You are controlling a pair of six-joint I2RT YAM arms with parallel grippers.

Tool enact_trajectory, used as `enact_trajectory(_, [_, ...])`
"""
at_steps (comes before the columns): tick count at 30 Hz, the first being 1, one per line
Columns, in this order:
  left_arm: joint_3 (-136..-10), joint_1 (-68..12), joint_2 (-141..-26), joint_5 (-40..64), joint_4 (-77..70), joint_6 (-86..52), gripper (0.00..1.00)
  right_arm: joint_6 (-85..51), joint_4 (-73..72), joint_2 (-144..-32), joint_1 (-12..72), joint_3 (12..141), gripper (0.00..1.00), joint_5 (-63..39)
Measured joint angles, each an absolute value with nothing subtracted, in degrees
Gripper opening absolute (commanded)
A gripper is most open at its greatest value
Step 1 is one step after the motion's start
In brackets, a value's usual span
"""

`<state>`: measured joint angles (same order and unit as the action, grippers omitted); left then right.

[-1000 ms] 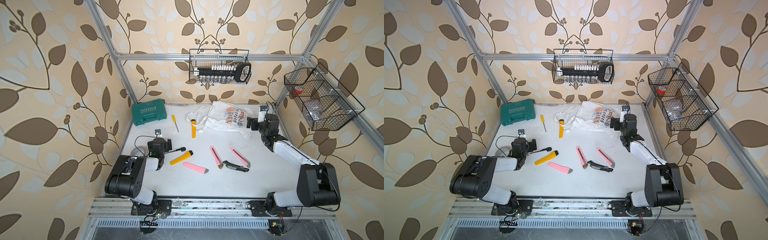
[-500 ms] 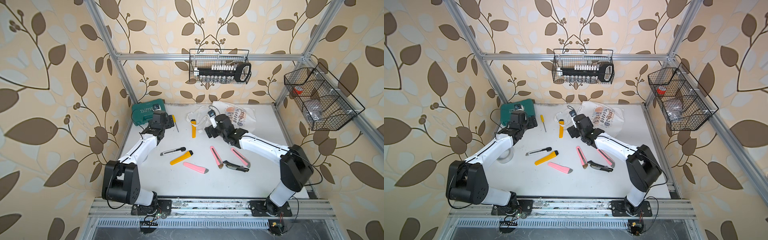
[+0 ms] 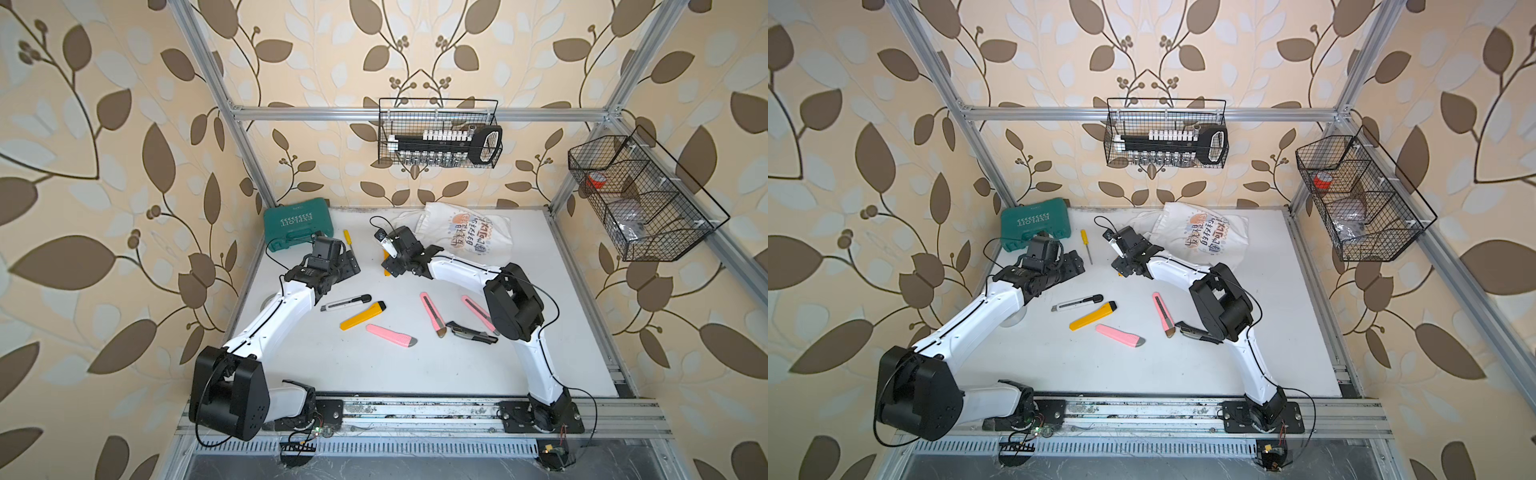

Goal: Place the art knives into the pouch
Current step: Pick up the pouch from the center of the board.

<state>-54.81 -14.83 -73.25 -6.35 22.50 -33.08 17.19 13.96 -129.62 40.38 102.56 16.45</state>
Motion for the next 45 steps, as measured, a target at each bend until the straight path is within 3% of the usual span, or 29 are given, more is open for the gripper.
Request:
enact_trajectory(13, [-50.9, -16.5, -68.0, -6.4, 22.7, -34.9, 0.88, 17.9, 19.0, -146.7, 39.6, 127.2, 0.7, 10.9])
enact_trajectory(23, [-48.6, -16.5, -64.6, -6.4, 21.4, -35.2, 0.88, 14.7, 20.7, -151.6, 36.2, 135.6, 0.46, 9.8])
enact_trajectory(33, [-46.5, -16.5, -64.6, -6.1, 19.0, -36.7, 0.88, 14.6, 23.8, -152.1, 35.7, 137.5, 0.45, 8.4])
enact_trajectory(37, [-46.3, -16.5, -64.7, -6.0, 17.8, -37.1, 0.88, 14.3, 25.4, -152.8, 35.9, 139.2, 0.25, 7.5])
enact_trajectory(45, [-45.0, -16.5, -65.1, -5.4, 16.7, -37.8, 0.88, 15.0, 29.1, -153.2, 36.0, 141.8, 0.26, 6.2])
